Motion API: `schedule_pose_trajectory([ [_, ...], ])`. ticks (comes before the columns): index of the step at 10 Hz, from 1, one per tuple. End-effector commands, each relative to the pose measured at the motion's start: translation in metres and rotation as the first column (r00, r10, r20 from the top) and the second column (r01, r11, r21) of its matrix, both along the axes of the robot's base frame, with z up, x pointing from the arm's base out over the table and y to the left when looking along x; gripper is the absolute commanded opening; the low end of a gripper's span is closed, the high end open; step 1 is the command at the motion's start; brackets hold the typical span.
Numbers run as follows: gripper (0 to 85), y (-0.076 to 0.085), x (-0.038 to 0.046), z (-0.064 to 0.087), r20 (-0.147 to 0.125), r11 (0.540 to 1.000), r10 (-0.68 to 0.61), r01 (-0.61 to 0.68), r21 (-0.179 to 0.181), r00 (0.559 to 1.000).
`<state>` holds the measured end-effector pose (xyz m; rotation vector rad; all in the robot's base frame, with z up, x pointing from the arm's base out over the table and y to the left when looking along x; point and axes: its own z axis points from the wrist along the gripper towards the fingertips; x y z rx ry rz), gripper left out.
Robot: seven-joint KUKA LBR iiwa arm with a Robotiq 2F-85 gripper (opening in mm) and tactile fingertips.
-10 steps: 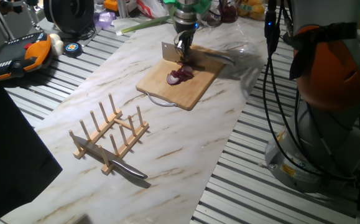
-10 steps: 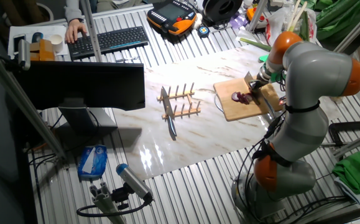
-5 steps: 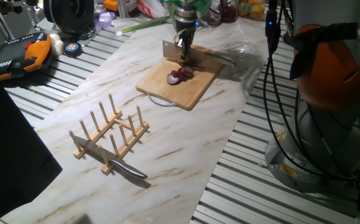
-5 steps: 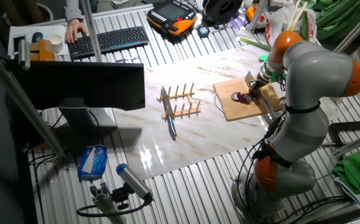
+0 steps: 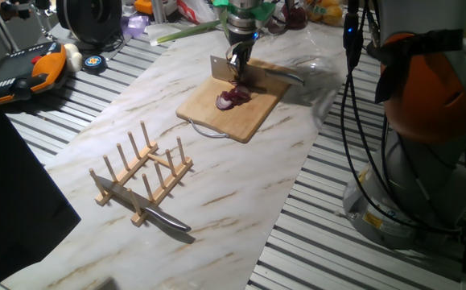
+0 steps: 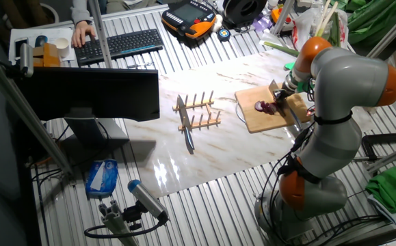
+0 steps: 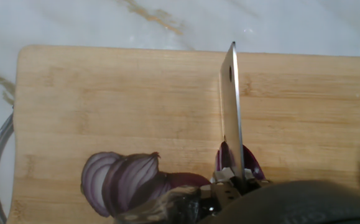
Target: Chop the onions
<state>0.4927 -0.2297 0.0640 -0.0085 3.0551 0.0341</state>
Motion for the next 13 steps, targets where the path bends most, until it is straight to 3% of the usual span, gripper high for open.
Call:
schedule_pose_trajectory([
  [1,0.7,0.0002,0.0013,0.0015,-0.003,1.000,0.000,0.000,-0.001,1.000],
  [4,0.7,-0.0001,0.0055,0.0009,-0.023,1.000,0.001,-0.001,0.002,1.000],
  [9,0.7,0.0005,0.0083,-0.0066,-0.023,1.000,0.004,-0.004,0.011,1.000],
  [13,0.7,0.0011,0.0078,0.0013,-0.028,1.000,0.003,-0.002,0.010,1.000],
])
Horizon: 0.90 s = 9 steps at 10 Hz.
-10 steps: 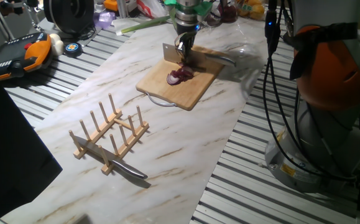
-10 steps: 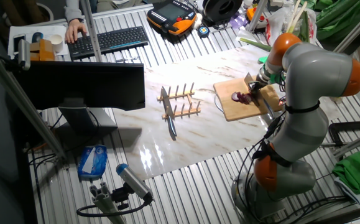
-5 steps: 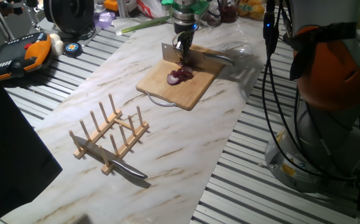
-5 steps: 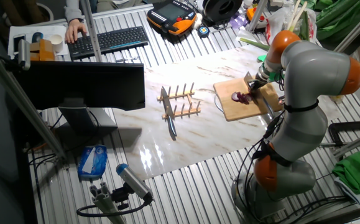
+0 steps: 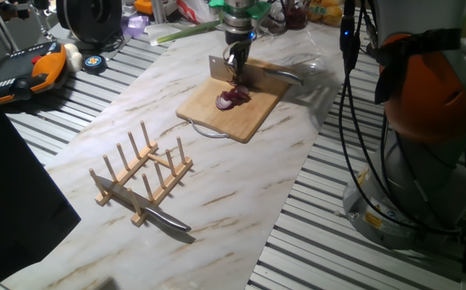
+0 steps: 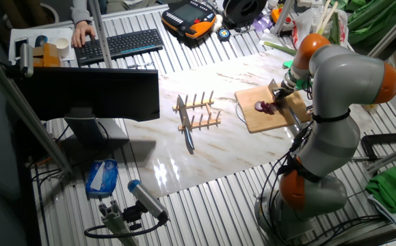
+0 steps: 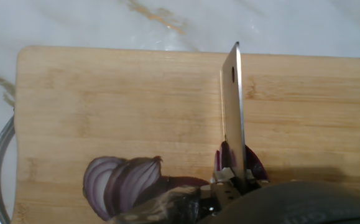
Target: Chop the onions
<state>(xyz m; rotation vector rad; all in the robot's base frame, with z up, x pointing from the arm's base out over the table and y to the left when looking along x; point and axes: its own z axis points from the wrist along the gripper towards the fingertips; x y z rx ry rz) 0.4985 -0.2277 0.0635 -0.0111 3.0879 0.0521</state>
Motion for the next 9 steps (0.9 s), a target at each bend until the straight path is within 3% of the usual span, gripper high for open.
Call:
schedule_pose_trajectory([
  [1,0.7,-0.0006,0.0018,0.0041,0.004,1.000,0.000,0.000,-0.005,1.000],
  [5,1.3,0.0005,0.0019,0.0099,0.001,1.000,0.002,-0.002,-0.008,1.000],
  [9,9.7,0.0019,0.0028,0.0106,0.004,1.000,-0.001,0.001,-0.012,1.000],
])
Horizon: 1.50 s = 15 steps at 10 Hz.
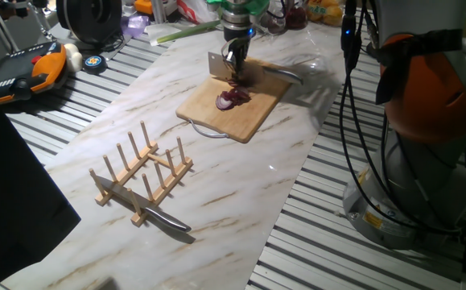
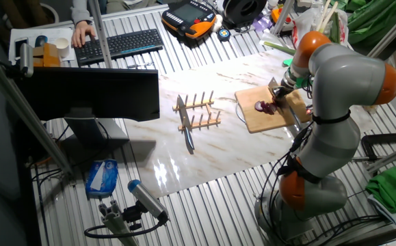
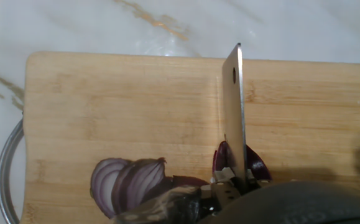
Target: Chop the onions
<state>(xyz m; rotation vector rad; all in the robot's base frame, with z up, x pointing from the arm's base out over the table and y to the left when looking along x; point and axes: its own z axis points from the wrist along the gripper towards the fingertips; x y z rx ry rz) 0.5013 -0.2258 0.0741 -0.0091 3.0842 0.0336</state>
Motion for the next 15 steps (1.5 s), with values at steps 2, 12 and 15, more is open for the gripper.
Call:
schedule_pose_trajectory([
  [2,10.7,0.000,0.0003,0.000,0.002,1.000,0.000,0.000,-0.002,1.000],
  [12,15.0,-0.005,0.0058,0.007,0.000,1.000,0.006,-0.006,-0.001,1.000],
  [15,14.7,-0.005,0.0102,0.015,-0.006,1.000,0.010,-0.010,-0.007,1.000],
])
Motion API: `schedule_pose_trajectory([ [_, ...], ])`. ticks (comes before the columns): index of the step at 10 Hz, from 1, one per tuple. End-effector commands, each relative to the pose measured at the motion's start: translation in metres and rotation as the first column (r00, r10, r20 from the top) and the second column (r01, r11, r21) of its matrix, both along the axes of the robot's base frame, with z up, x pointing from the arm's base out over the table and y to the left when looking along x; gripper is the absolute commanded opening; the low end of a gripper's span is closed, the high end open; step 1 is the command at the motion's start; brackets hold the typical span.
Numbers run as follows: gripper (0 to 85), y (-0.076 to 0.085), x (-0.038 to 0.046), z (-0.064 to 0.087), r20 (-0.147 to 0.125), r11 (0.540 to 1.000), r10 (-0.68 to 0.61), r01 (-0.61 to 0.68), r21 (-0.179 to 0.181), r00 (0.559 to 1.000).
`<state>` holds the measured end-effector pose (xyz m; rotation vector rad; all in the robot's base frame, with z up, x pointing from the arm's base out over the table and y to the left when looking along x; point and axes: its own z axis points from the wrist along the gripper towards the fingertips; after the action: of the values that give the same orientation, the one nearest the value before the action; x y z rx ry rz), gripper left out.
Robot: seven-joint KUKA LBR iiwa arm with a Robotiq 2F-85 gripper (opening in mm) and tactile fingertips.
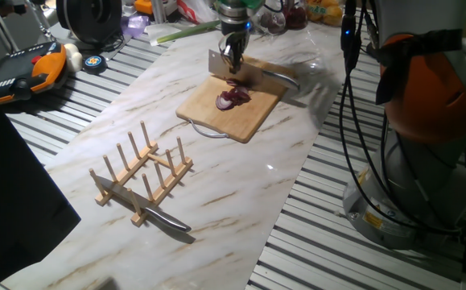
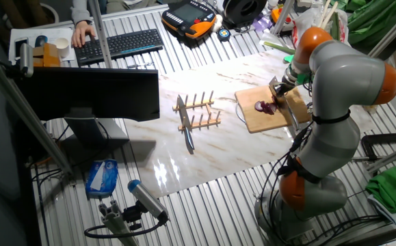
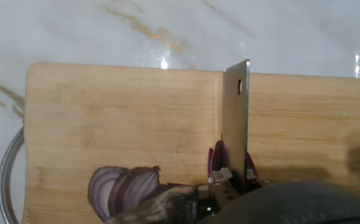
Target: Chop the onions
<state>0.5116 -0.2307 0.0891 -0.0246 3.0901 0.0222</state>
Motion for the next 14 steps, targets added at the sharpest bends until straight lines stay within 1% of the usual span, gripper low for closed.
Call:
schedule_pose_trajectory([
  [1,15.0,0.000,-0.0003,0.001,0.000,1.000,0.001,-0.001,-0.001,1.000],
  [3,13.7,0.001,-0.0004,0.003,0.003,1.000,0.001,-0.001,-0.002,1.000],
  [4,0.7,0.002,0.0000,0.003,0.004,1.000,0.001,-0.001,-0.012,1.000],
  [5,0.7,0.003,0.0003,0.002,0.006,1.000,-0.003,0.004,-0.021,1.000],
  [7,0.7,0.004,0.0015,0.000,-0.006,1.000,-0.007,0.006,-0.017,1.000],
  [9,0.7,0.004,0.0031,-0.005,-0.008,1.000,-0.005,0.005,-0.019,1.000],
  [11,0.7,0.003,0.0031,-0.007,-0.011,1.000,-0.005,0.005,-0.019,1.000],
  [14,0.7,-0.003,-0.0014,-0.011,-0.009,1.000,0.000,0.000,-0.019,1.000],
])
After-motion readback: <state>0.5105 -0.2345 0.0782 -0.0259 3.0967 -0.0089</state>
